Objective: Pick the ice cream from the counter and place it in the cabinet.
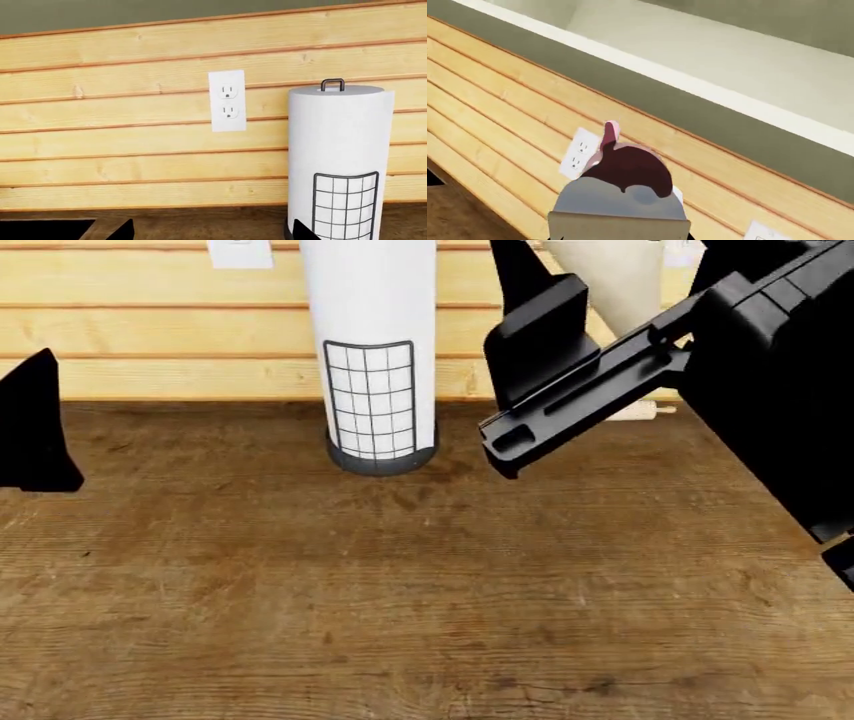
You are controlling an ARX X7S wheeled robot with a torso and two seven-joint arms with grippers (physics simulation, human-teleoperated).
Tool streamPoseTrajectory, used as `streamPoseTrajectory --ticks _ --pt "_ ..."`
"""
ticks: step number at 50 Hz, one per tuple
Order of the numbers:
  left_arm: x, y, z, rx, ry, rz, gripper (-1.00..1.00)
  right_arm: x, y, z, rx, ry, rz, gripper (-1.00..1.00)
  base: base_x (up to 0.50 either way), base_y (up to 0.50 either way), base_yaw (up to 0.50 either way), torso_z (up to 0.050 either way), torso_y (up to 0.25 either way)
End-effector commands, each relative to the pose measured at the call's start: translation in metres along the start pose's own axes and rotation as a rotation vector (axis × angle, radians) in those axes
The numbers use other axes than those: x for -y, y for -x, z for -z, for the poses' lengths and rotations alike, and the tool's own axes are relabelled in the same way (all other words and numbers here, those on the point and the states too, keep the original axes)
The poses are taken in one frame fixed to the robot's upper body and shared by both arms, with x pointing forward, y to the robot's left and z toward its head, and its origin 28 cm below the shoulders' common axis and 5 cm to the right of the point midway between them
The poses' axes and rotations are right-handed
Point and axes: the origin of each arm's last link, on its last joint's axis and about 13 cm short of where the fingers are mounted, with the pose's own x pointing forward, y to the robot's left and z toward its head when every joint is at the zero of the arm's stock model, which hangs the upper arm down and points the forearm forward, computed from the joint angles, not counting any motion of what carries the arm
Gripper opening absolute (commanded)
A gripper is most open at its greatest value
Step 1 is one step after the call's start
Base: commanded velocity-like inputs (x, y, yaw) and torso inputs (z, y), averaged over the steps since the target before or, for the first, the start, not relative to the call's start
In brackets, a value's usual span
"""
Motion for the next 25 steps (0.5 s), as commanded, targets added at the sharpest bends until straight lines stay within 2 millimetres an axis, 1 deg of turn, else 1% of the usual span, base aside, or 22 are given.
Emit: streamPoseTrajectory --ticks 1,6,14,18,25 --pt "0.001 -0.001 -0.002 0.004 -0.003 0.005 1.0 0.003 -0.004 -0.019 0.103 0.064 0.013 -1.0 0.0 0.0 0.0 0.0 0.0" --pt "0.0 -0.001 -0.003 0.007 -0.002 0.004 1.0 0.006 -0.006 -0.025 0.122 0.081 0.02 -1.0 0.0 0.0 0.0 0.0 0.0" --pt "0.001 -0.001 -0.004 0.013 -0.002 0.006 1.0 0.012 -0.012 -0.05 0.168 0.136 0.032 -1.0 0.0 0.0 0.0 0.0 0.0" --pt "0.001 -0.001 -0.004 0.015 0.0 0.008 1.0 0.017 -0.018 -0.062 0.188 0.16 0.039 -1.0 0.0 0.0 0.0 0.0 0.0" --pt "0.002 -0.002 -0.004 0.017 -0.005 0.013 1.0 0.025 -0.034 -0.073 0.19 0.186 0.046 -1.0 0.0 0.0 0.0 0.0 0.0"
